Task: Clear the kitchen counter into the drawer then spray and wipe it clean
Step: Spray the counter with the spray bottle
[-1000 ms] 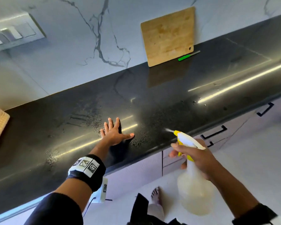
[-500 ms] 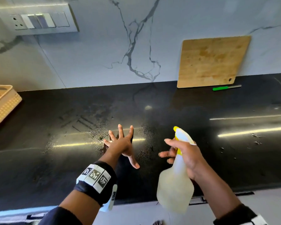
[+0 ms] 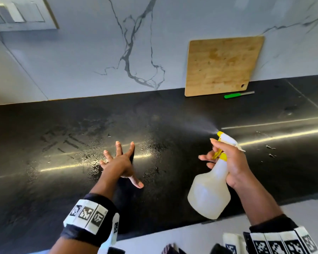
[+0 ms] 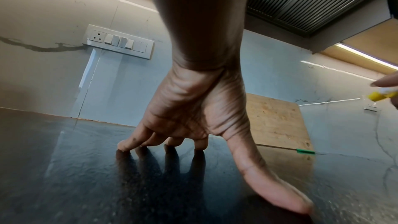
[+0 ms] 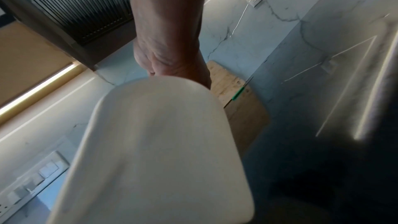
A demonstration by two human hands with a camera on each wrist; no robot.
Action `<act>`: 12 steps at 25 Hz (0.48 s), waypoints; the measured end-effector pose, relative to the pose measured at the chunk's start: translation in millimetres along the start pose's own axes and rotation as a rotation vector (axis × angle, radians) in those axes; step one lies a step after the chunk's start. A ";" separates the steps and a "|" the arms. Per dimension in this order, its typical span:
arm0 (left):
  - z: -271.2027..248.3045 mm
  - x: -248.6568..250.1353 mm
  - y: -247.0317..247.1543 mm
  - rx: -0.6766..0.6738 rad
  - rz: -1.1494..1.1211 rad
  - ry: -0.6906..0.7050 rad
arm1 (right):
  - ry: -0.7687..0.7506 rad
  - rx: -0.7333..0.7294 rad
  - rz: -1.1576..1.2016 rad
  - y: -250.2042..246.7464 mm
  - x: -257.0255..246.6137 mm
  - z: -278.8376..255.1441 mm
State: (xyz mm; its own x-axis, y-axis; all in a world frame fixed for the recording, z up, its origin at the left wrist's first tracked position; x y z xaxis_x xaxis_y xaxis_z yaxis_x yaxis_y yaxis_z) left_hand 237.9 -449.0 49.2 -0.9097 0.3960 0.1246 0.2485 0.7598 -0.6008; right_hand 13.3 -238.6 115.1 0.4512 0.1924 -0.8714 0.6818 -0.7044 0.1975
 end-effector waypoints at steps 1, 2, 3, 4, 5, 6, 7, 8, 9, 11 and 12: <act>-0.5 0.4 -1.8 0.000 -0.004 -0.004 | 0.007 0.036 0.016 -11.1 2.3 -2.7; -0.8 1.6 -1.7 -0.008 -0.007 -0.011 | 0.019 0.051 0.029 -21.3 5.7 -7.2; -0.6 2.9 -2.3 -0.012 -0.007 -0.019 | 0.034 0.047 0.033 -28.9 9.5 -11.2; 0.1 3.7 -2.6 -0.013 -0.003 -0.023 | 0.046 0.039 0.038 -34.4 13.8 -14.6; 1.4 4.5 -2.6 -0.013 0.005 -0.026 | 0.059 0.043 0.044 -38.6 18.9 -18.0; 2.9 5.2 -2.6 -0.009 0.008 -0.025 | 0.073 0.057 0.055 -41.9 24.0 -22.0; 4.3 5.1 -2.0 -0.003 0.008 -0.022 | 0.088 0.067 0.066 -44.4 29.0 -26.7; 4.6 3.4 -1.6 0.005 0.004 -0.016 | 0.095 0.056 0.064 -45.1 33.8 -31.3; 4.0 1.0 -1.3 0.017 -0.002 -0.008 | 0.097 0.023 0.041 -44.3 38.1 -36.0; 1.7 -2.7 2.5 0.055 -0.018 0.017 | 0.096 -0.056 -0.032 -45.8 47.4 -47.6; -0.8 -3.8 5.0 0.079 -0.027 0.037 | 0.102 -0.065 -0.075 -50.2 52.9 -54.3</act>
State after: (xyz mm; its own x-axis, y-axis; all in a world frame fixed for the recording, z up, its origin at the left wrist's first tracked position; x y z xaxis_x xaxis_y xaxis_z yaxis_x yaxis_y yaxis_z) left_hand 242.9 -446.3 46.4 -0.9024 0.3962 0.1695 0.1962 0.7280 -0.6569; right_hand 34.3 -156.0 83.5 0.4515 0.3142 -0.8351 0.7503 -0.6403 0.1648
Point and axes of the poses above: each hand's wrist, its own z-axis towards the middle knuckle, its own y-axis out of the palm, x = y × z, the point moved 4 cm from there along z, towards the middle knuckle, and after that the axes turned 8 degrees about -x, right-handed, at the moved point
